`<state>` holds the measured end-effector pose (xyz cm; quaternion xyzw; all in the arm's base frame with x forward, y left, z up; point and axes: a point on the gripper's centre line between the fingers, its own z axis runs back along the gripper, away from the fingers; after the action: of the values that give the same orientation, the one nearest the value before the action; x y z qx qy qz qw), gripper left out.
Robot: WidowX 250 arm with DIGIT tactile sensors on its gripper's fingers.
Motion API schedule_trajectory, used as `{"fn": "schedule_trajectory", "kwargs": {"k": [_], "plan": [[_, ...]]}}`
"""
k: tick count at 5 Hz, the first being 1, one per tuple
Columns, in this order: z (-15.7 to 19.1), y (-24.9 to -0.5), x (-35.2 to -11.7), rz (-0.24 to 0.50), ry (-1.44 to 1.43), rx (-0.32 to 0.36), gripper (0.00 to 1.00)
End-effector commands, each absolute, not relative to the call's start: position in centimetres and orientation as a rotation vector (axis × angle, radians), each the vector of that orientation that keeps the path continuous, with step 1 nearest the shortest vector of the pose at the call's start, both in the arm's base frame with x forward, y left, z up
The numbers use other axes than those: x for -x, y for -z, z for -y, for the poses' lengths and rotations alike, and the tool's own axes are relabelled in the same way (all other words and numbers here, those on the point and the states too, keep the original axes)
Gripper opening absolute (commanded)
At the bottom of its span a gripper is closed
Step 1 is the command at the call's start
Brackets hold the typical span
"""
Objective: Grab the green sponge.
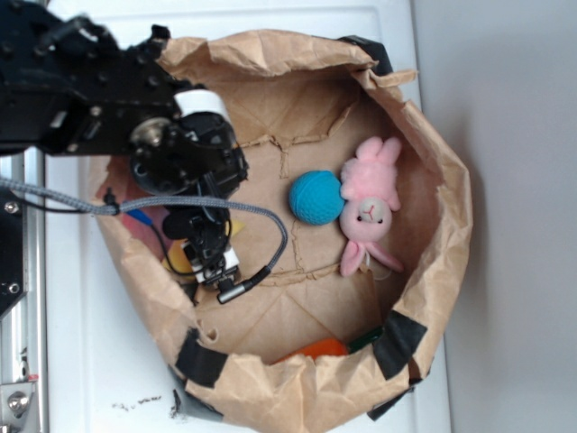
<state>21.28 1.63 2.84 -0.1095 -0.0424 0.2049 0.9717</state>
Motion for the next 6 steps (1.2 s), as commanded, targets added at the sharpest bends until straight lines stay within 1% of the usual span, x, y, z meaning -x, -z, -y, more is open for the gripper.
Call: {"fn": "schedule_trajectory", "kwargs": {"k": [1,2,3,4,5,6], "plan": [[-2.0,0.3,-22.7,0.162,-0.448,0.200,0.00],[-1.7,-1.5,-23.9,0.135,-0.465,0.226,0.00],[-1.8,-4.4,-25.1,0.114,-0.487,0.270,0.00],[-2.3,-8.8,-26.0,0.129,-0.479,0.329,0.00],[-2.5,-12.6,-26.7,0.136,-0.495,0.338,0.00],[-2.7,-15.3,-27.0,0.135,-0.505,0.313,0.00]]}}
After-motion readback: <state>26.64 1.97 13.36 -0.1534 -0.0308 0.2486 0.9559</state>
